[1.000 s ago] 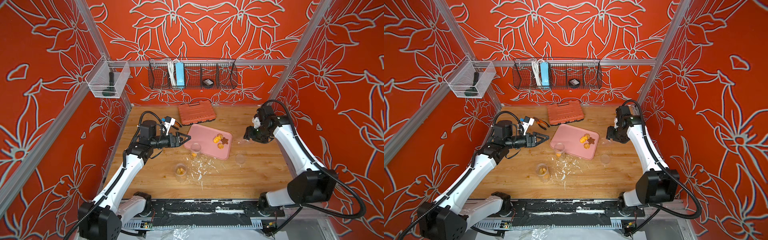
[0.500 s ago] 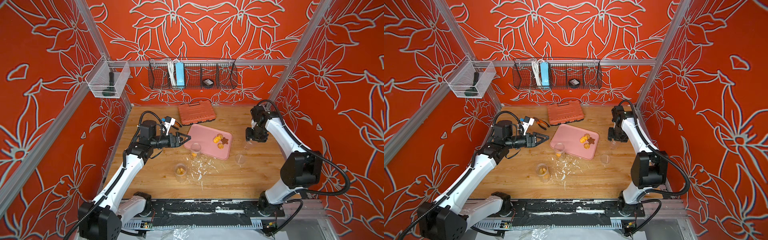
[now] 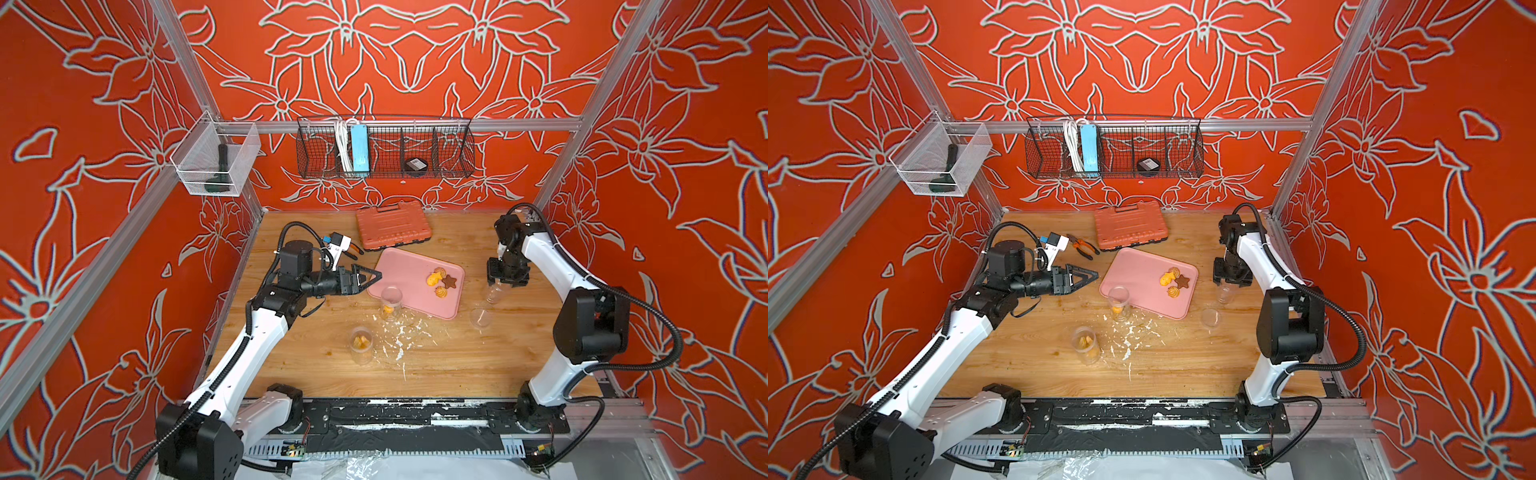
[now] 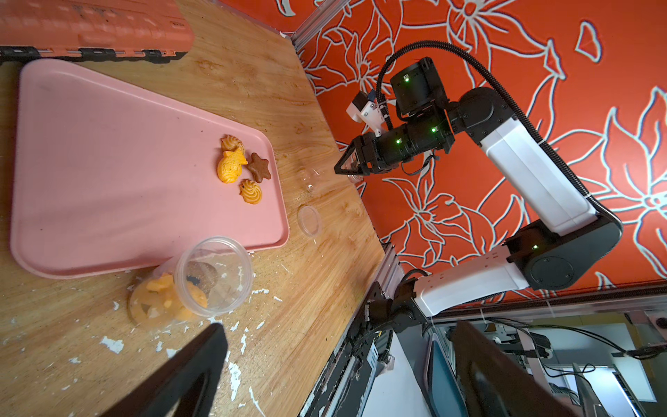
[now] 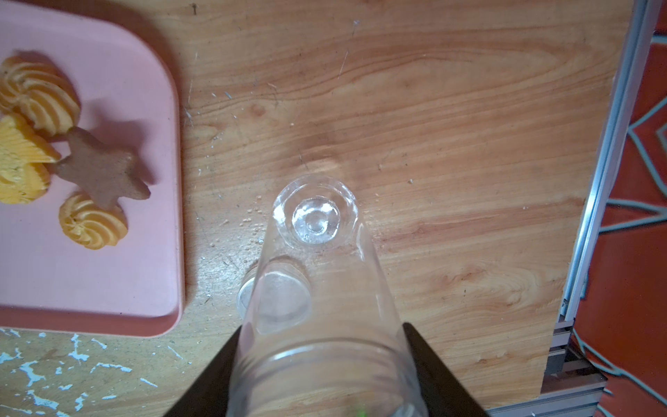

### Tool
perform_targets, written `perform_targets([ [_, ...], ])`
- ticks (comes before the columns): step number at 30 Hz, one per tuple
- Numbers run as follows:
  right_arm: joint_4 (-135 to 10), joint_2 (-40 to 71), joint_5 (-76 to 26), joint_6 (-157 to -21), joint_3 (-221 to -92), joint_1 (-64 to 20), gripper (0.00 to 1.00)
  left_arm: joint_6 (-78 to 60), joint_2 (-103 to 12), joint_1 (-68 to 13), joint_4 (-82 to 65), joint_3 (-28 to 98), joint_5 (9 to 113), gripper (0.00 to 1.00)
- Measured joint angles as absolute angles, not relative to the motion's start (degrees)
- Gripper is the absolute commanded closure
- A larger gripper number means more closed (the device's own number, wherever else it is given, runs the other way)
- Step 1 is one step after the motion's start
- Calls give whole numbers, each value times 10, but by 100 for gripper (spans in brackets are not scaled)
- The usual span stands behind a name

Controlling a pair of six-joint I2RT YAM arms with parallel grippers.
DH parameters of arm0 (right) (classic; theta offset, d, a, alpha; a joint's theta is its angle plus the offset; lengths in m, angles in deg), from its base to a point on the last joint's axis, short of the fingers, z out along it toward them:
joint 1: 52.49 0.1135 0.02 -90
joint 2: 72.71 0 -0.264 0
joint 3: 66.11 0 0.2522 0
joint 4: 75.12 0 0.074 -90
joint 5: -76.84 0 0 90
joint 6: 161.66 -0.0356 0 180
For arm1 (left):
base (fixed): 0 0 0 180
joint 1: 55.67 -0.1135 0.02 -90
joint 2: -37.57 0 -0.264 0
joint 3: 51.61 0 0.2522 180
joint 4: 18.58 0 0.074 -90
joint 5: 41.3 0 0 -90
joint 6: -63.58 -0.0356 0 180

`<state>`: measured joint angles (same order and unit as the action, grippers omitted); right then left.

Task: Pour the cookies out of the jar
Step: Place the jar at the center of the board.

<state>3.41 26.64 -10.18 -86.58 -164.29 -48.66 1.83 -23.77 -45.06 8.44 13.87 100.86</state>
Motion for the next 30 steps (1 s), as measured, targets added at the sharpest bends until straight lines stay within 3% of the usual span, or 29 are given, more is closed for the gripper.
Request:
perform_targets([
  [30, 31, 292, -111, -856, -1642, -487, 25, 16, -238, -451, 84, 138, 1008, 2],
])
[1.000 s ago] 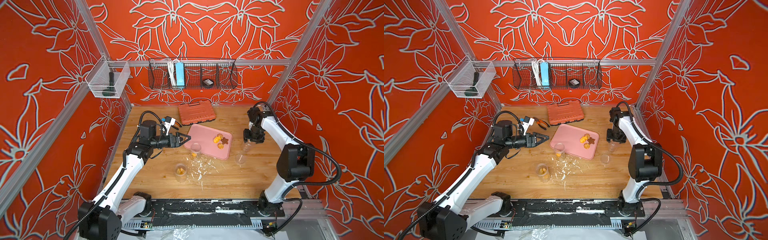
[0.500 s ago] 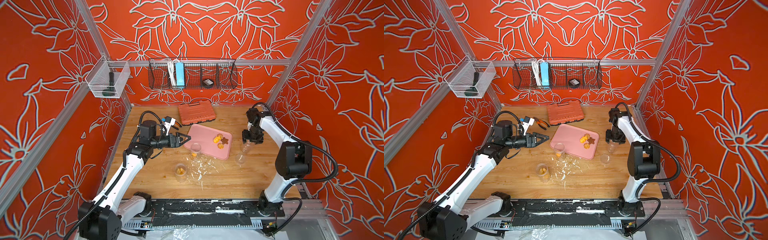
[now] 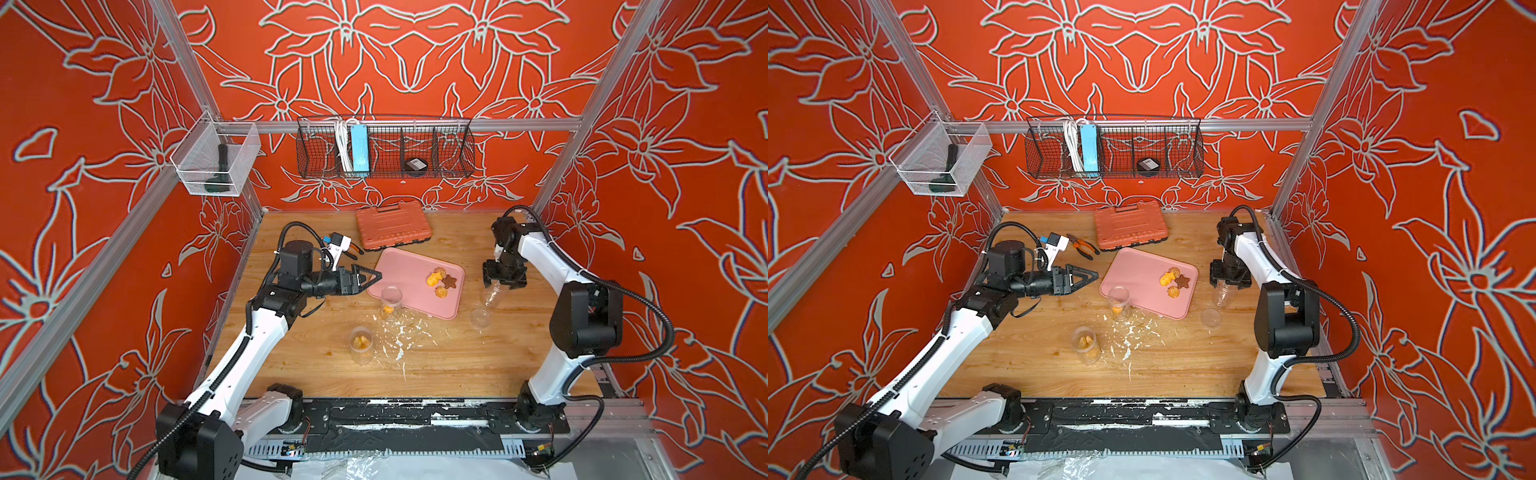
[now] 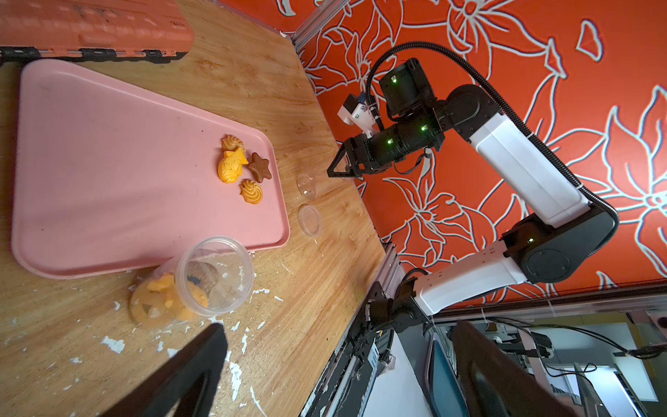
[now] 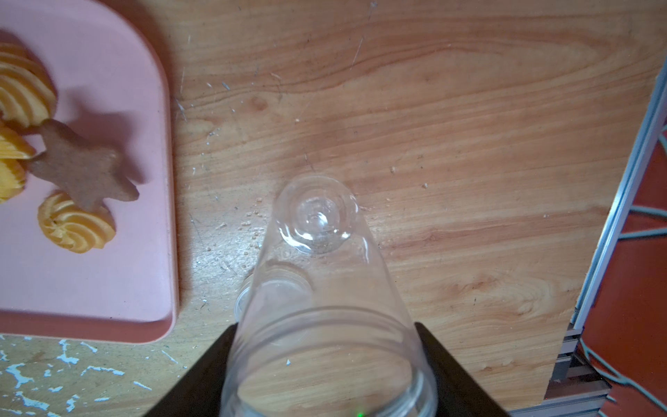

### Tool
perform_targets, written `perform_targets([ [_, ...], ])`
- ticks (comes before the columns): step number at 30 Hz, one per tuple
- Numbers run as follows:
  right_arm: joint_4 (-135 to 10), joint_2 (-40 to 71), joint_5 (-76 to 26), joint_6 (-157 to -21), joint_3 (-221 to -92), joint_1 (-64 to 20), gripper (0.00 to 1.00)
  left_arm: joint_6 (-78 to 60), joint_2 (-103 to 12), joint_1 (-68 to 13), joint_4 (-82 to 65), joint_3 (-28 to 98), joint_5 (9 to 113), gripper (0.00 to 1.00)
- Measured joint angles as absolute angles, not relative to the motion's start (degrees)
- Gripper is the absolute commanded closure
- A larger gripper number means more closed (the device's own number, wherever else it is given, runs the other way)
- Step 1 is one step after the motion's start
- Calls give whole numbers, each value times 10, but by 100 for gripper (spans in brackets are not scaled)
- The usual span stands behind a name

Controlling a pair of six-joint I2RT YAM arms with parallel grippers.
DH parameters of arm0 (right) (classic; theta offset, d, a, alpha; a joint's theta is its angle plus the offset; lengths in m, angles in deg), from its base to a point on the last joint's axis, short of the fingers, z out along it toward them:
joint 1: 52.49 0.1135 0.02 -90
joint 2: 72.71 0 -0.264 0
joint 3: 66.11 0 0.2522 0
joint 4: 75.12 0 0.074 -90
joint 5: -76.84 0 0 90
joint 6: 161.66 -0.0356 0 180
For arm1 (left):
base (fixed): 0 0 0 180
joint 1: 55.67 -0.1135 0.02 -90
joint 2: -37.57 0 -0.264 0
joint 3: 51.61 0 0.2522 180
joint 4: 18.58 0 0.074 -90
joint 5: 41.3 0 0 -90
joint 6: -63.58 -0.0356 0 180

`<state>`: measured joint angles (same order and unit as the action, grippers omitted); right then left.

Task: Pour the cookies out of the jar
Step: Place the jar at the center of the board.

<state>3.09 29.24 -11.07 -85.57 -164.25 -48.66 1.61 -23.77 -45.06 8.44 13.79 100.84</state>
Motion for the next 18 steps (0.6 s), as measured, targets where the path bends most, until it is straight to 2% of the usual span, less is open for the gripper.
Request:
perform_targets([
  [18, 31, 293, -111, -856, -1642, -487, 22, 12, -238, -451, 84, 138, 1008, 2],
])
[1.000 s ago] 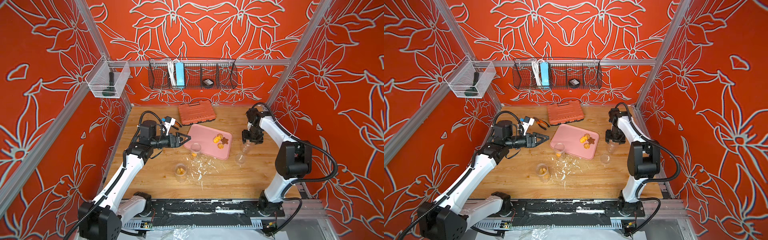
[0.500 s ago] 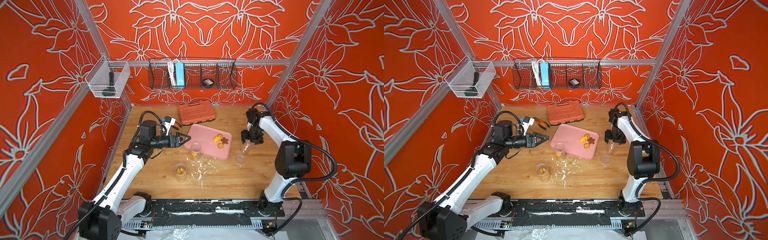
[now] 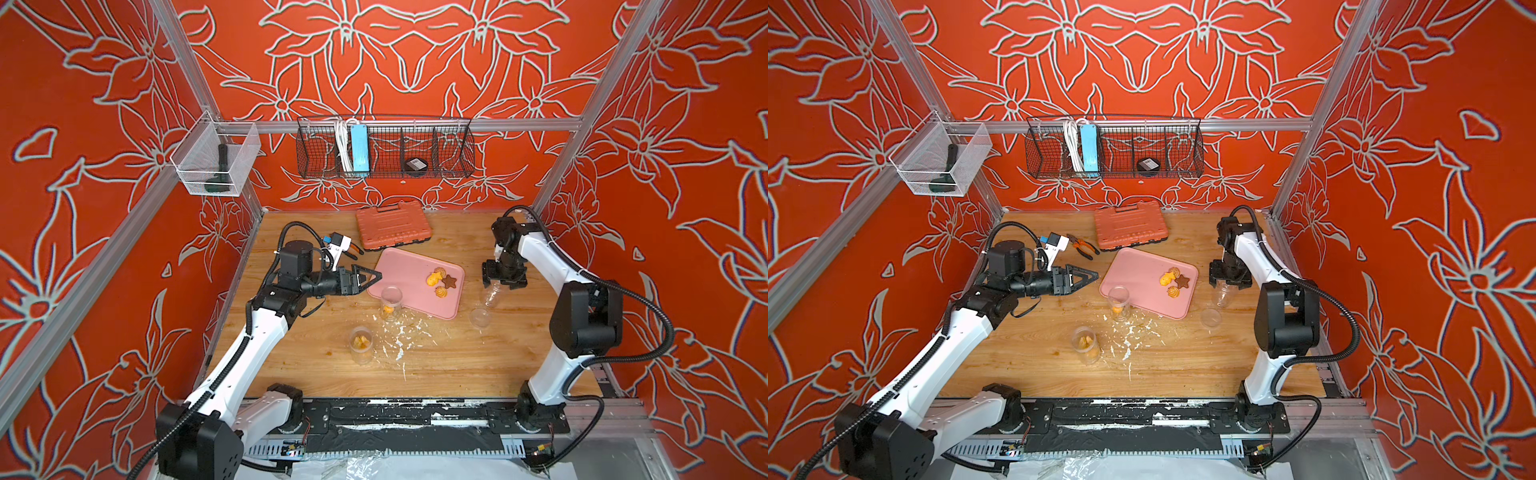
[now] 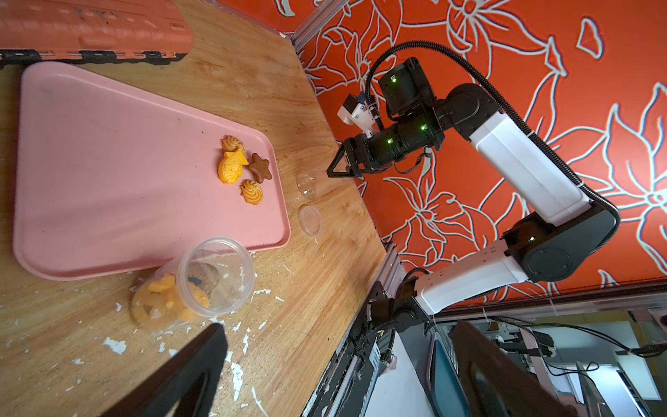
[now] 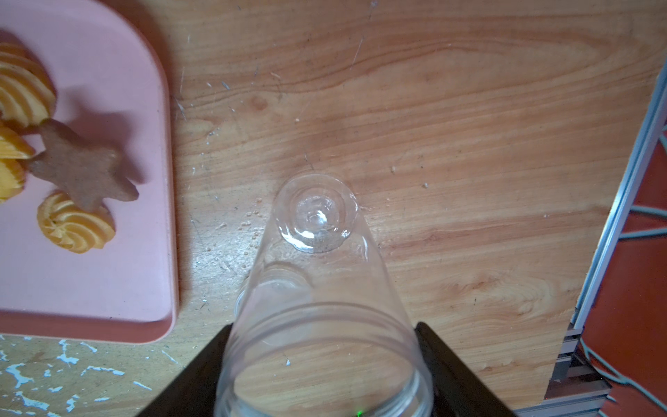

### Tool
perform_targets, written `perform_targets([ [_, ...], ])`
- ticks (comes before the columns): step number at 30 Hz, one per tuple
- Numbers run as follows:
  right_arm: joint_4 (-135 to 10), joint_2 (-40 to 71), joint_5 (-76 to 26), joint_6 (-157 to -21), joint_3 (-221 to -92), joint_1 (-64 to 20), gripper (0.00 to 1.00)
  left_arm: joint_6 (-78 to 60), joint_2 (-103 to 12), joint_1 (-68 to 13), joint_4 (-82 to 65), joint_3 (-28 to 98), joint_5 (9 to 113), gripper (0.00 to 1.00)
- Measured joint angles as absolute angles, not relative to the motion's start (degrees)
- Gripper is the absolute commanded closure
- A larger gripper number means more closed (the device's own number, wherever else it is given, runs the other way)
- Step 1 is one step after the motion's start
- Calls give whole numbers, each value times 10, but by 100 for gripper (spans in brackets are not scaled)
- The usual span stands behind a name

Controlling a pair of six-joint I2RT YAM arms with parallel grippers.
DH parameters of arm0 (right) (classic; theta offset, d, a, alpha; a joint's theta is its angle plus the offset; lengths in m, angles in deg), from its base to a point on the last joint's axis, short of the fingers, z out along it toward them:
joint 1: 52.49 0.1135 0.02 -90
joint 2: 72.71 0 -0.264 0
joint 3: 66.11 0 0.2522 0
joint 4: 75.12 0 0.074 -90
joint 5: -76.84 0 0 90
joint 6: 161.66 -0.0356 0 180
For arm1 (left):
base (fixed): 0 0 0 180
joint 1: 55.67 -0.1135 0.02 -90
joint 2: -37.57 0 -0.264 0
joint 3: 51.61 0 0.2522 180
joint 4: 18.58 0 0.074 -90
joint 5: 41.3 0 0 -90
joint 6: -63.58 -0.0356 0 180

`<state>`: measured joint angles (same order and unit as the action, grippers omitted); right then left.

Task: Pour the cookies out of the jar
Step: Place the jar at the center of the board.

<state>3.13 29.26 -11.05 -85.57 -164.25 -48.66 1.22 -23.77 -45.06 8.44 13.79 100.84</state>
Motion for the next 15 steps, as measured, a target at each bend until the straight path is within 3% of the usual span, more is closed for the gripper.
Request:
perform_targets([
  [7, 34, 281, -108, -856, -1642, -487, 22, 12, -238, -450, 84, 138, 1008, 2],
  [15, 35, 184, -102, -856, -1646, -485, 20, 12, -238, -450, 84, 138, 1008, 2],
])
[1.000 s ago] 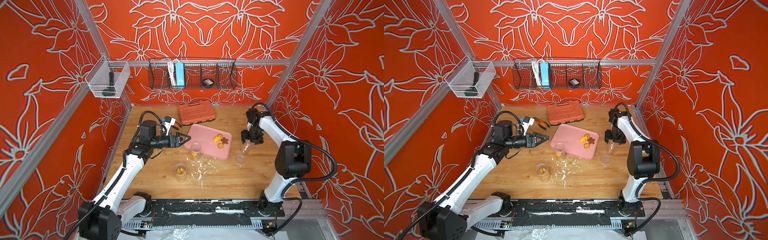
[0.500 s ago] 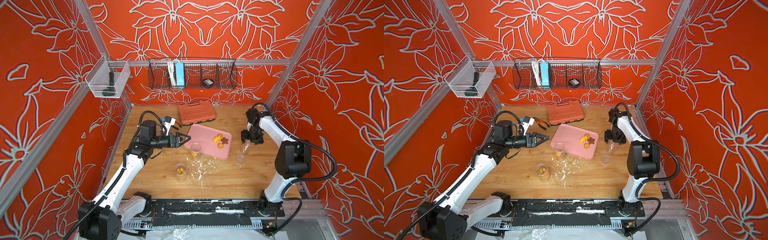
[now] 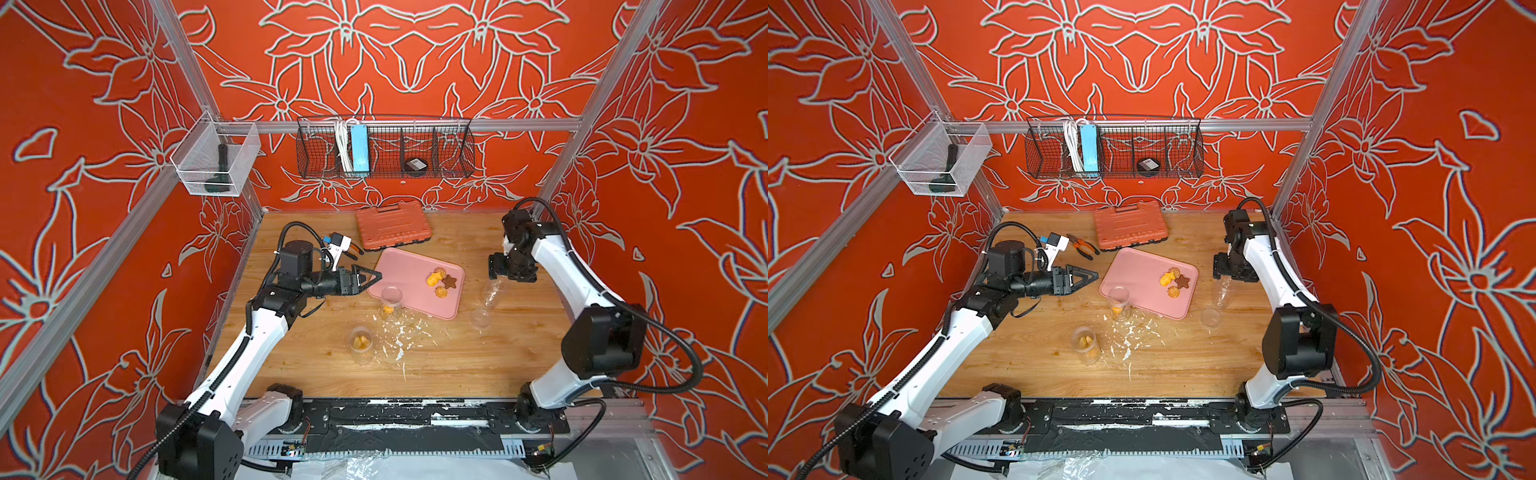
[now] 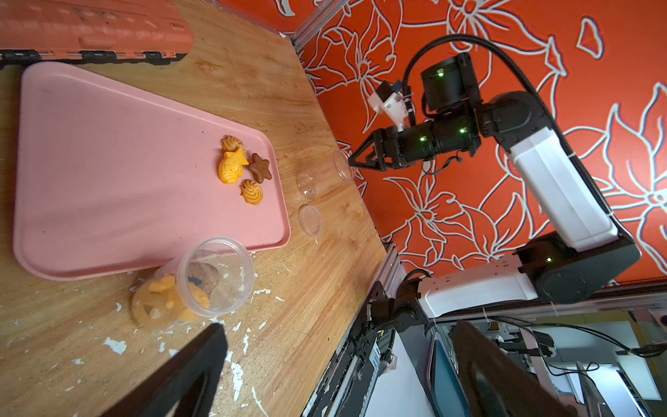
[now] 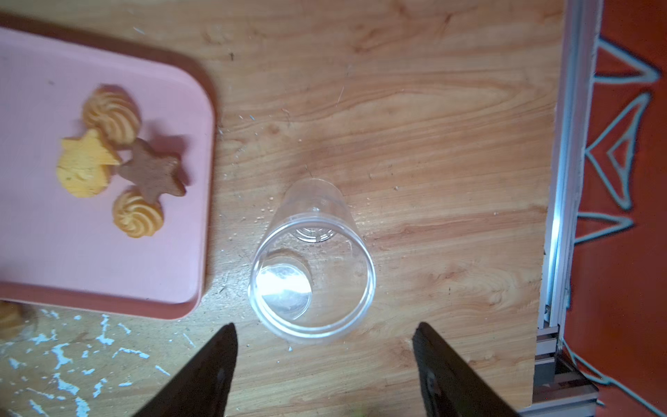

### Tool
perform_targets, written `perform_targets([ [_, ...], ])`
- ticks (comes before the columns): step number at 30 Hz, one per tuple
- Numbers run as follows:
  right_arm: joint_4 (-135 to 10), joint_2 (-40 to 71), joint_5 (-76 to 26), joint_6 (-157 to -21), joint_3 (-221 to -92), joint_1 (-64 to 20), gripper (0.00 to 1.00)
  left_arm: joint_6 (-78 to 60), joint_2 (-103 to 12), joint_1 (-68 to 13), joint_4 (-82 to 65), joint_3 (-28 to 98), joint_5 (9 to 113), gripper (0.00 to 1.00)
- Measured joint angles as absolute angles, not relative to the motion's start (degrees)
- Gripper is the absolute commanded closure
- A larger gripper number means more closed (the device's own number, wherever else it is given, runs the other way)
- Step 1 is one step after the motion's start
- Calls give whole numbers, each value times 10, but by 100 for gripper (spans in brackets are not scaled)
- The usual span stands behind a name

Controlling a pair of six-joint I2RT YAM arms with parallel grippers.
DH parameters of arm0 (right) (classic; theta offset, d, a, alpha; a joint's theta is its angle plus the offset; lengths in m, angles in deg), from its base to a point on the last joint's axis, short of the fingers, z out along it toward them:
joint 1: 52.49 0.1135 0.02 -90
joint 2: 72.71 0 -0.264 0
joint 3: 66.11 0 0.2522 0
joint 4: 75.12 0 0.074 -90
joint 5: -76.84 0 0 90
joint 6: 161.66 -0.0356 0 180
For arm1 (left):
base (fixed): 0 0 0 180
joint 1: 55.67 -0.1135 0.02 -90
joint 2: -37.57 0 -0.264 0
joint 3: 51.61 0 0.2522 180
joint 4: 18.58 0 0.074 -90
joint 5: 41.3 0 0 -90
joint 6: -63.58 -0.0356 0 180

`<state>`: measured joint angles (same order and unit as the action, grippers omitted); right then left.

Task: Pour the cookies out of the jar
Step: Place the jar at the center of the board, then pick up the jar from the center of the board.

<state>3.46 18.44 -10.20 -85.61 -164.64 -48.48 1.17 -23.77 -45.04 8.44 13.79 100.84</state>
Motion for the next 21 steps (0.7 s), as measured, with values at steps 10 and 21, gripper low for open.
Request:
perform_targets([
  [10, -99, -6, -357, -926, -1563, -463, 1, 3, -235, -450, 91, 133, 1005, 2],
  [21, -96, 31, -381, -944, -1602, -223, 2, -8, -185, -463, 136, 91, 946, 2],
])
